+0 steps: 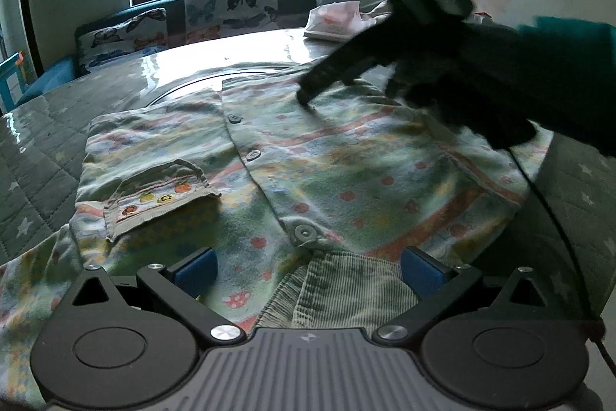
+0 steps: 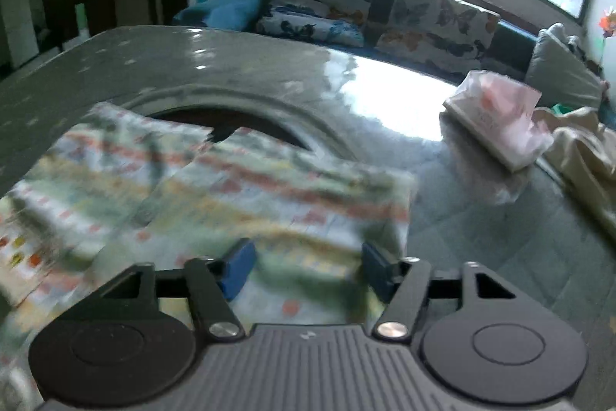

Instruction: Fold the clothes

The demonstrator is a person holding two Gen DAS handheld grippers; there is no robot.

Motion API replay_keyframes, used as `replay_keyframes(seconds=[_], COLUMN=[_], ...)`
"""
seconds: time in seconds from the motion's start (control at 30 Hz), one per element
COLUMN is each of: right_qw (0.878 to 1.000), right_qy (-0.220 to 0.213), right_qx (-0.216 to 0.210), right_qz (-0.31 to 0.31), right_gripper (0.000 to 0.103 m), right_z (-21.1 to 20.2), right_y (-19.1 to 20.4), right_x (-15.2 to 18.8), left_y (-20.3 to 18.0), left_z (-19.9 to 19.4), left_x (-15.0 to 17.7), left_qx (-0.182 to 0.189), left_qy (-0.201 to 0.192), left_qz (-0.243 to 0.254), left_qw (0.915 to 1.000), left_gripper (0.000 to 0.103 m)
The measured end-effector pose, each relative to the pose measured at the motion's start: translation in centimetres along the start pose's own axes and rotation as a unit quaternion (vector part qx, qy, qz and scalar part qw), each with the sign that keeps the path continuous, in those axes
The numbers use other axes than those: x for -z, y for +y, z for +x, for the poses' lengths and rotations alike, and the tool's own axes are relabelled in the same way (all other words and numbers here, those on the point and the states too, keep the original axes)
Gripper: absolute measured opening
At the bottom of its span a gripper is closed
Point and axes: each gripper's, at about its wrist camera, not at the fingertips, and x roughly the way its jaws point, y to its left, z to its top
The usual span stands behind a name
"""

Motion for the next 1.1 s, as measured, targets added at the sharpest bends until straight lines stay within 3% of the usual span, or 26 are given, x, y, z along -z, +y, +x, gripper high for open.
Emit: replay_keyframes(seconds=[0.13, 0.27, 0.4, 0.57, 0.73, 1.1], right_qw=[1.0, 1.0, 0.995, 0.977, 0.968, 0.969], right_qy=[0.001, 0.0, -0.011, -0.021, -0.047, -0.055], right_qx=[0.006, -0.005, -0.086, -0.158, -0.128, -0.151], right_qz=[0.013, 0.01, -0.054, -0.14, -0.21, -0.187], right_gripper=[0.075, 0.073, 0.072, 0.073, 0.073, 0.071], right_z=[1.9, 2.1, -0.7, -3.3, -4.8, -6.1], right_y=[-0.2, 1.2, 5.9, 11.6, 14.6, 16.0], right_x=[-1.8, -2.7, -1.8, 0.2, 2.7, 3.5], left_y=[0.0, 0.4, 1.9, 4.4, 6.5, 7.7], left_z=[-0.1, -0.5, -1.4, -2.9, -4.2, -5.1], left_x=[0.1, 0.1, 0.3, 1.0, 1.9, 2.7], left_qx=[0.003, 0.018, 0.018, 0.002, -0.018, -0.031], left_qy=[-0.001, 0.0, 0.006, 0.009, 0.011, 0.015], left_qz=[0.0, -0.001, -0.027, -0.064, -0.096, -0.117], left_qw=[1.0, 0.9998, 0.9995, 0.9979, 0.9951, 0.9925], left_gripper=[0.103, 0.103, 0.103, 0.103, 0.103, 0.103])
